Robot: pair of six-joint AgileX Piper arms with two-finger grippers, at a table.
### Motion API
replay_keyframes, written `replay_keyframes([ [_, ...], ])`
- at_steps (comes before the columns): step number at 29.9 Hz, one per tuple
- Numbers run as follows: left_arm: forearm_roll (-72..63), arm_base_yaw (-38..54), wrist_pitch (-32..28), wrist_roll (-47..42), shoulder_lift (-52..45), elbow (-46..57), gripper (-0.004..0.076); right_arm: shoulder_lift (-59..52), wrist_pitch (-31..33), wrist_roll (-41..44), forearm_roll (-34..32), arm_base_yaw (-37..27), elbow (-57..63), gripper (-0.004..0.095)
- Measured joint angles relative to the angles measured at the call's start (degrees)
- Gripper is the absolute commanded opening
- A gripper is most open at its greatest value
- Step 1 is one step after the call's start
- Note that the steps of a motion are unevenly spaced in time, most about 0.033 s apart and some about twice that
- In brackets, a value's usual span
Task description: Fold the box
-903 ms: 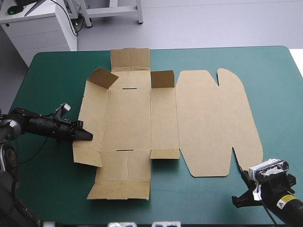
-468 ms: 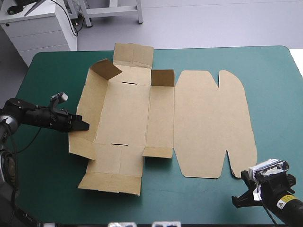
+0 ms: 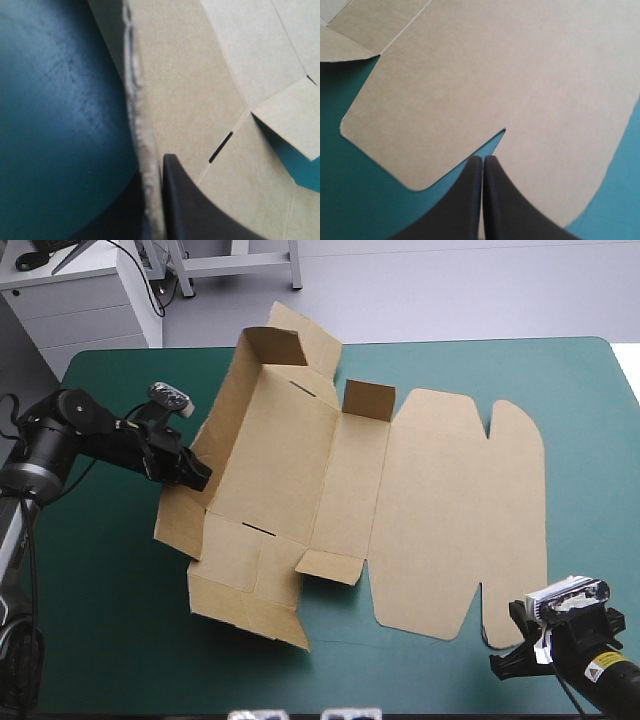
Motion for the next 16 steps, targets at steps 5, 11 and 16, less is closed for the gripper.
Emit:
replay_keyframes([
  [5, 6.63, -9.37, 0.10, -4.63, 0.00, -6.87, -0.0007, 0.00, 0.00, 0.00, 0.00, 0.00, 0.00, -0.0004],
  [11, 18.24, -18.75, -1.04, -9.12, 0.00, -12.47, -0.0008, 0.00, 0.00, 0.00, 0.00, 0.00, 0.00, -0.0004],
  [16, 29.25, -26.88, -4.86, -10.12, 0.00, -13.16, -0.0008, 0.00, 0.00, 0.00, 0.00, 0.00, 0.00, -0.0004],
])
